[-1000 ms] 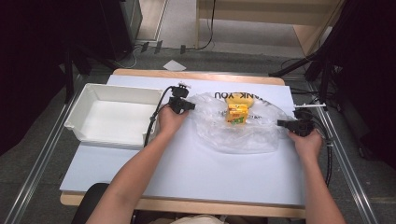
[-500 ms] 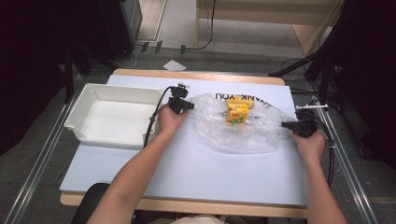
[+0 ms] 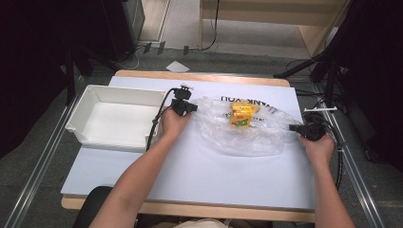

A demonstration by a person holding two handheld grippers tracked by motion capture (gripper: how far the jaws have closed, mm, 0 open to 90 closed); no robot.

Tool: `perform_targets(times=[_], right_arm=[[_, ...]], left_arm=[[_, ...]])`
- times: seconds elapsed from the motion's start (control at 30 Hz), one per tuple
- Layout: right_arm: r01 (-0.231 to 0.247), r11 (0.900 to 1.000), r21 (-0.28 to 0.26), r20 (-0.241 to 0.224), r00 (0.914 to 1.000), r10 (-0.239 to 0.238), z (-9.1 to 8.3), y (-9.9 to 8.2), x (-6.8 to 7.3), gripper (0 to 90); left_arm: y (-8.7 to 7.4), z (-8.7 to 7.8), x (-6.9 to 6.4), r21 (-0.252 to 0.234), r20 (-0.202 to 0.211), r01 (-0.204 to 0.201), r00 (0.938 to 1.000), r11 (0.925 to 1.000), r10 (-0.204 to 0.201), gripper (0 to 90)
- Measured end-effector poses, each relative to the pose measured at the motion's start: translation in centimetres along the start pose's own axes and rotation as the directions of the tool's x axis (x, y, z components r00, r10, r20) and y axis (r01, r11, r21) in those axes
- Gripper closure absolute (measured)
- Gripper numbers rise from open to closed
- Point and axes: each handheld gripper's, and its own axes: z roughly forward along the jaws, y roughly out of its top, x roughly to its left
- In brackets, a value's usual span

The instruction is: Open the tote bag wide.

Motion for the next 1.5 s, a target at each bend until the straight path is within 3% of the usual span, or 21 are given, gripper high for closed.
perform_targets(times=[0.23, 0.43, 0.87, 1.03, 1.23, 1.5], right_arm=[[0.028, 0.9996, 0.009, 0.015, 0.9995, -0.028, -0.1, 0.0, 0.0, 90.0], [-0.012, 0.9999, -0.004, 0.01, 0.9999, 0.012, -0.1, -0.1, -0.3, 90.0], [-0.038, 0.999, -0.023, -0.004, 0.9993, 0.038, -0.1, -0.2, -0.2, 90.0], [-0.015, 0.9987, -0.049, -0.025, 0.9996, 0.014, -1.2, 0.1, 0.4, 90.0], [0.012, 0.9975, -0.07, -0.047, 0.9988, -0.015, -2.2, 0.4, 1.1, 90.0], [0.062, 0.9924, -0.106, -0.063, 0.9956, -0.069, -3.7, 1.2, 2.6, 90.0]], left_arm=[[0.0, 0.0, 0.1, -0.002, -0.002, 0.007, 1.0, 1.0, -0.007, 90.0], [0.1, 0.0, 0.2, -0.002, -0.001, 0.024, 0.9997, 0.9997, -0.024, 90.0], [0.0, -0.1, 0.1, -0.004, 0.001, 0.034, 0.9994, 0.9994, -0.034, 87.7], [0.1, -0.6, -0.5, -0.013, -0.007, 0.0, 1.0, 0.9999, 0.0, 84.4], [0.4, -2.0, -1.9, -0.052, 0.03, -0.033, 0.9989, 0.9981, 0.034, 81.2], [1.0, -4.3, -2.7, -0.112, 0.078, -0.059, 0.9946, 0.9919, 0.068, 81.6]])
